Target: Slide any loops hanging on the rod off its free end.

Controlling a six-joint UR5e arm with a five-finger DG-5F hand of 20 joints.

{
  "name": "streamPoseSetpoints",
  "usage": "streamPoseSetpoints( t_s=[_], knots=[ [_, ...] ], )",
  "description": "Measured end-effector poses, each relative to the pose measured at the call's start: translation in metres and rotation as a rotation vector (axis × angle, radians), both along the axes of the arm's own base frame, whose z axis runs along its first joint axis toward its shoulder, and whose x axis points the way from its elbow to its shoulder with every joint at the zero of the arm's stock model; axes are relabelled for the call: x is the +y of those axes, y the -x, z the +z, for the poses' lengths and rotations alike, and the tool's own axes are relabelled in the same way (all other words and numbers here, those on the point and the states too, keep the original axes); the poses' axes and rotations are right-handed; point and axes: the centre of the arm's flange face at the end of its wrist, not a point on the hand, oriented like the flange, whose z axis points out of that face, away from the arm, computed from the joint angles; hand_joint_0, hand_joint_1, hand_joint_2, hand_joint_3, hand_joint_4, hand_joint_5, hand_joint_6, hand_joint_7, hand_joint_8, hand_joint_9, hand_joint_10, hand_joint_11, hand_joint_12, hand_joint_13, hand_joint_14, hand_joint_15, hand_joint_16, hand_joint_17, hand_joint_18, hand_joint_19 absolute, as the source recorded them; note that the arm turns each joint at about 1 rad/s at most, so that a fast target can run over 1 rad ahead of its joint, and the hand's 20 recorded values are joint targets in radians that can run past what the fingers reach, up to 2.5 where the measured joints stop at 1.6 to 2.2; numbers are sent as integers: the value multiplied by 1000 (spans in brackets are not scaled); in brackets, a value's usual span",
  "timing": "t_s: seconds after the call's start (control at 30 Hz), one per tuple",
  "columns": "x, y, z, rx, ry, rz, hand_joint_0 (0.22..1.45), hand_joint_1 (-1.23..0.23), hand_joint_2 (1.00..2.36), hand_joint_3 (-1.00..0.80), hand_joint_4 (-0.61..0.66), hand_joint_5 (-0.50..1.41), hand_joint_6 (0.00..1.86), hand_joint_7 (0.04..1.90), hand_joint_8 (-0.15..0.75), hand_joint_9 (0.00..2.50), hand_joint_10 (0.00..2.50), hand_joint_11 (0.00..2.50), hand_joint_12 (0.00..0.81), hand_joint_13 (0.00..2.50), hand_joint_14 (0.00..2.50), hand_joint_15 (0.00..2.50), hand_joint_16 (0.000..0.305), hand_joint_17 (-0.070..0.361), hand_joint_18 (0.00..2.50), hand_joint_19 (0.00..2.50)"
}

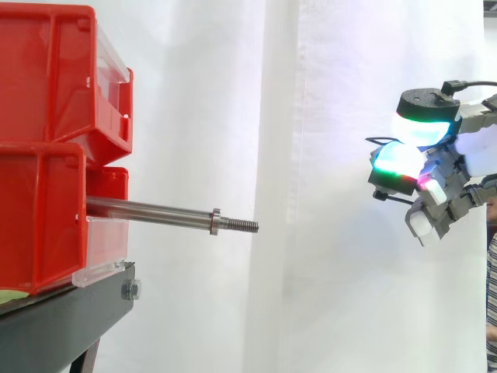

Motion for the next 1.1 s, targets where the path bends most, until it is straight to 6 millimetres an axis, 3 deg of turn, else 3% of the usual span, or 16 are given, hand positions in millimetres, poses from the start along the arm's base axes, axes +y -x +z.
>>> streamPoseSetpoints(
  t_s=[1.1],
  knots=[
    [0,0,0,0,0,0,631,-774,1015,-167,82,-102,891,1130,352,1211,17,513,352,950,13,340,42,94,802,357]
  ],
)
